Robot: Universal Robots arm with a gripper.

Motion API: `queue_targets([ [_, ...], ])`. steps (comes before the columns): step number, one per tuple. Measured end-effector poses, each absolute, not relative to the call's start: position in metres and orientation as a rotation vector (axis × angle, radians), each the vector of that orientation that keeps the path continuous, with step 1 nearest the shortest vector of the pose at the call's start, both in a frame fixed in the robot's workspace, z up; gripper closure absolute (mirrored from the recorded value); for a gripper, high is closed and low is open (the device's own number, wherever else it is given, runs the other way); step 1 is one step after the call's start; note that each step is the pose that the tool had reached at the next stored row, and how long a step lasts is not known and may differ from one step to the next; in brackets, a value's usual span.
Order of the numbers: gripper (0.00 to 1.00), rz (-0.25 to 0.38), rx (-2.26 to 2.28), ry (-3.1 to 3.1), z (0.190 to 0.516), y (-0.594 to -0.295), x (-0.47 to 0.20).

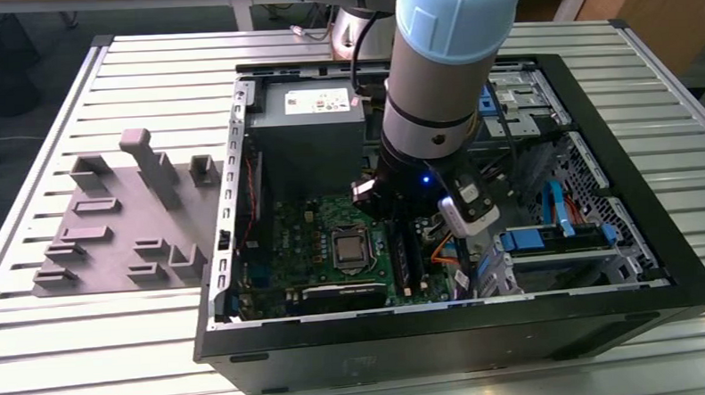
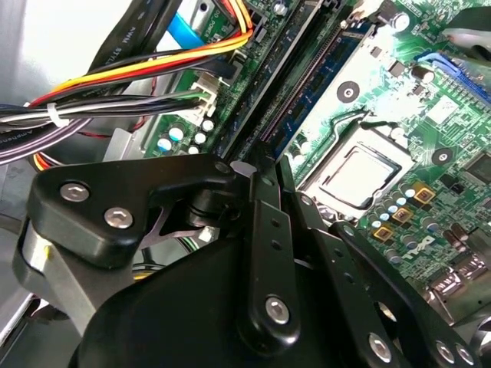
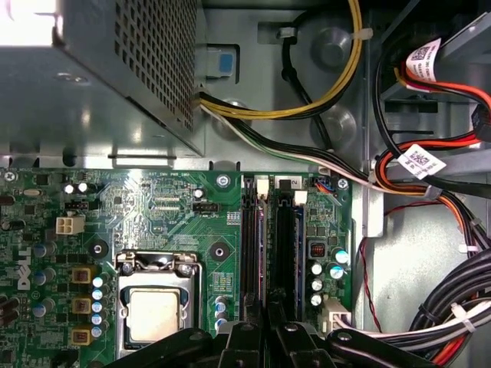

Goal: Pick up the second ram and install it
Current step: 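Press down the second ram until it locks into place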

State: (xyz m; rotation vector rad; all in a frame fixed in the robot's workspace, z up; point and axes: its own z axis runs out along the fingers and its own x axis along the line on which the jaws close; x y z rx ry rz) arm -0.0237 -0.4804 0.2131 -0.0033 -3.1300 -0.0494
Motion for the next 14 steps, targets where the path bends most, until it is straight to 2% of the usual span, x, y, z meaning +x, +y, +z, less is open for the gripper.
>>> queue_targets([
  [14,0.86,-0.049,0.004,-3.13,0.2119,-0.4804,-0.0237],
])
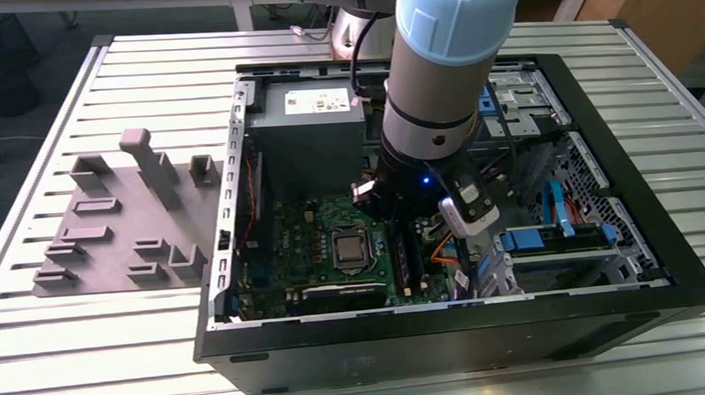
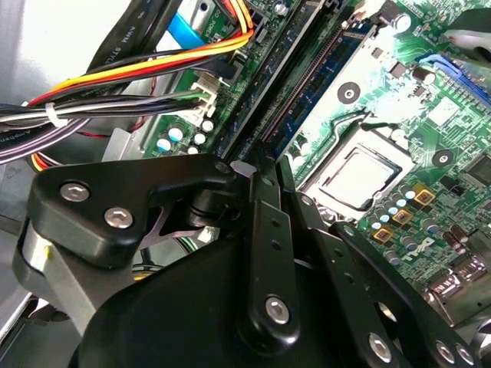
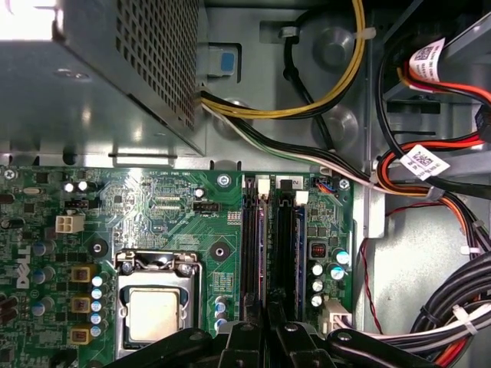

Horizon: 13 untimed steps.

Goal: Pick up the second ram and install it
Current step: 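Press down the second ram until it locks into place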

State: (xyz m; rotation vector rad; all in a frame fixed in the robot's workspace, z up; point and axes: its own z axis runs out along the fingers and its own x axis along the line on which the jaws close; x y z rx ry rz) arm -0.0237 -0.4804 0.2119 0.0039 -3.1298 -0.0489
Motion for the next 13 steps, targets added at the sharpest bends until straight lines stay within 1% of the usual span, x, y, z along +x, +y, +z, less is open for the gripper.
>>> queue_targets([
  [13,0.86,-0.05,0.004,-3.13,0.2144,-0.4804,-0.0236],
])
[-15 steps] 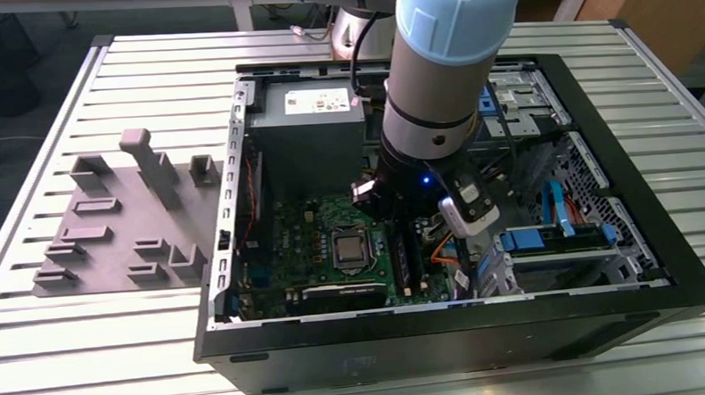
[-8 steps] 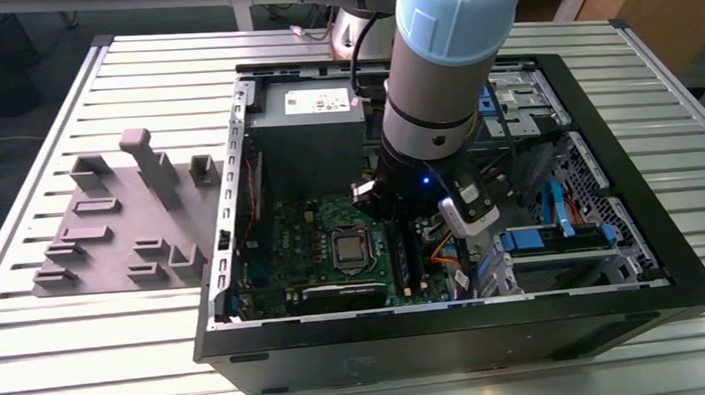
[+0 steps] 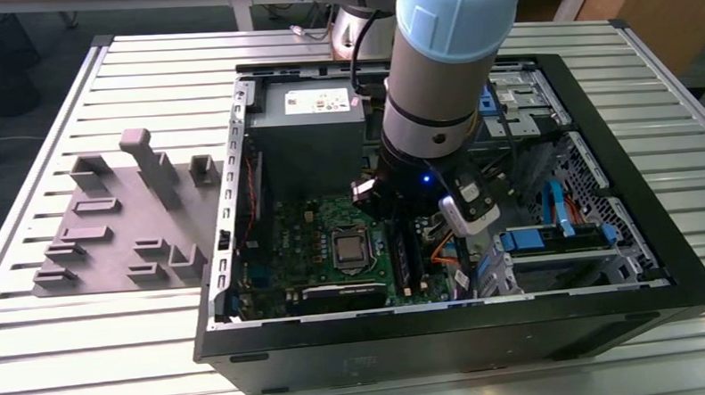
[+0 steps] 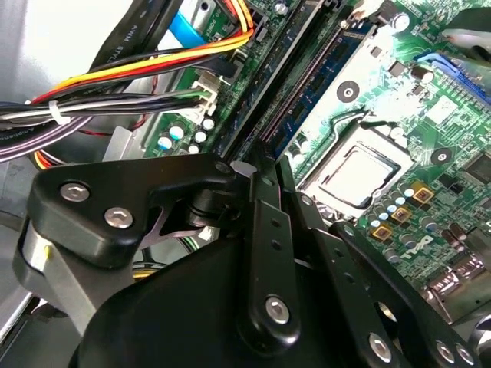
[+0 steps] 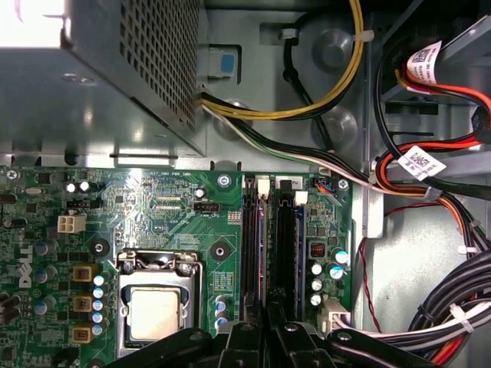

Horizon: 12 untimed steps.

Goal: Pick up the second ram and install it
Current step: 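Press down the second ram until it locks into place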

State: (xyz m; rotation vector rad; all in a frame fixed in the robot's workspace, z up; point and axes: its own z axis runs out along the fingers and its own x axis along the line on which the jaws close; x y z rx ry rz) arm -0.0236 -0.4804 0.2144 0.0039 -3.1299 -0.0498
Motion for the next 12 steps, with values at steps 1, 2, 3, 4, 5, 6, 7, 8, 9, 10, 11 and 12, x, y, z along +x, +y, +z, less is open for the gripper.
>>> queue_targets([
  [1,0.86,-0.05,0.004,-3.13,0.2146,-0.4804,-0.0237],
  [2,0.86,-0.05,0.004,-3.13,0.2149,-0.4804,-0.0237],
  [3,0.86,-0.049,0.004,-3.13,0.2153,-0.4804,-0.0237],
  [4,0.86,-0.05,0.004,-3.13,0.2156,-0.4804,-0.0237],
  [5,0.86,-0.05,0.004,-3.13,0.216,-0.4804,-0.0237],
  [6,0.86,-0.05,0.004,-3.13,0.2163,-0.4804,-0.0237],
  [7,0.86,-0.05,0.004,-3.13,0.2164,-0.4804,-0.0236],
  [8,0.86,-0.05,0.004,-3.13,0.2164,-0.4804,-0.0236],
  [9,0.86,-0.05,0.004,-3.13,0.2164,-0.4804,-0.0236],
  [10,0.86,-0.05,0.004,-3.13,0.2164,-0.4804,-0.0237],
  [11,0.86,-0.05,0.004,-3.13,0.2162,-0.4804,-0.0237],
  [12,0.86,-0.05,0.003,-3.13,0.2158,-0.4804,-0.0237],
])
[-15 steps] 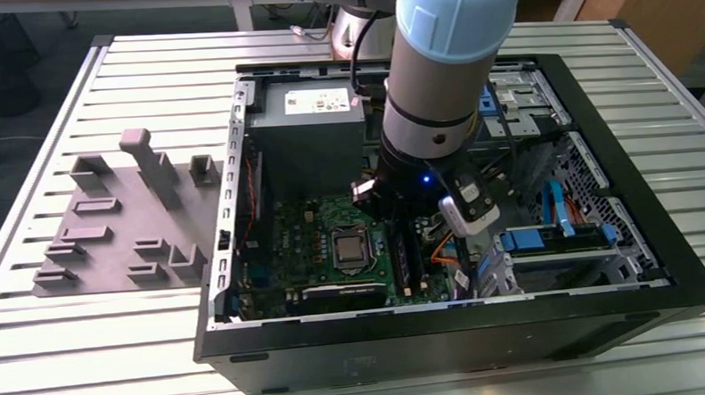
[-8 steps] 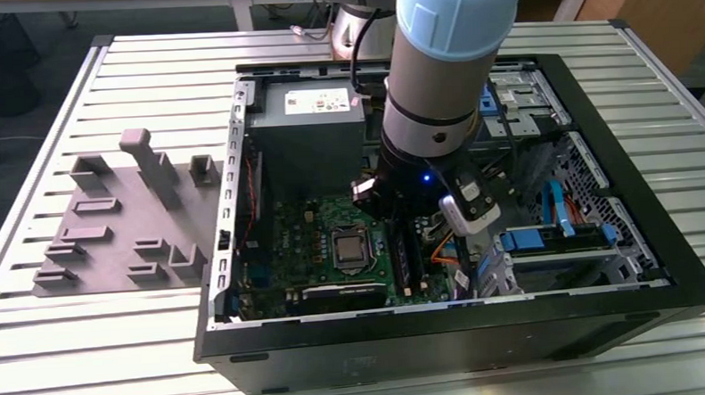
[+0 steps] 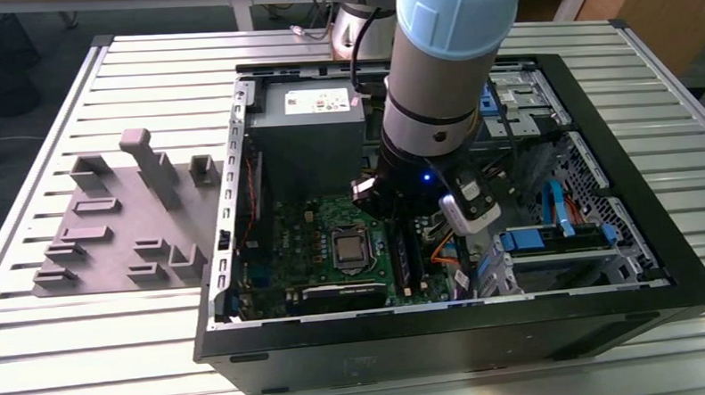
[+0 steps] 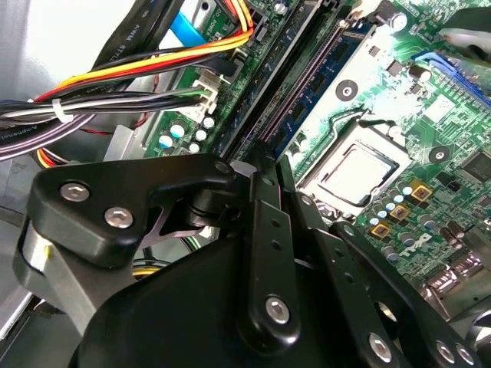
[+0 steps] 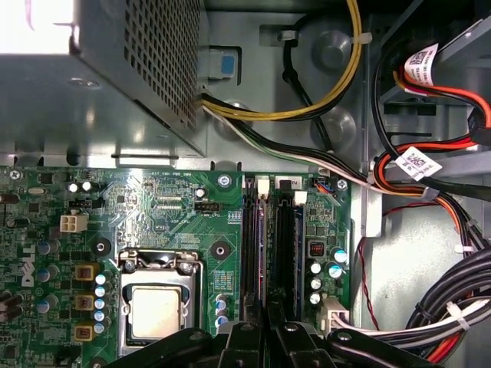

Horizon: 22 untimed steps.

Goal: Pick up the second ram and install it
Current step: 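Press down the second ram until it locks into place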

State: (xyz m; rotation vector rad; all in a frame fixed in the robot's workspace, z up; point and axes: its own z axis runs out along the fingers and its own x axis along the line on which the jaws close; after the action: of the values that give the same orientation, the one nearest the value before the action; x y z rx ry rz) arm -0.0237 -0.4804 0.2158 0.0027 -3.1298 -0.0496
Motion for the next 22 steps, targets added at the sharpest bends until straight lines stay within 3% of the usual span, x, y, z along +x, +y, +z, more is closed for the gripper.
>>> queue_targets([
  [22,0.86,-0.05,-0.009,-3.13,0.2099,-0.4813,-0.0236],
])
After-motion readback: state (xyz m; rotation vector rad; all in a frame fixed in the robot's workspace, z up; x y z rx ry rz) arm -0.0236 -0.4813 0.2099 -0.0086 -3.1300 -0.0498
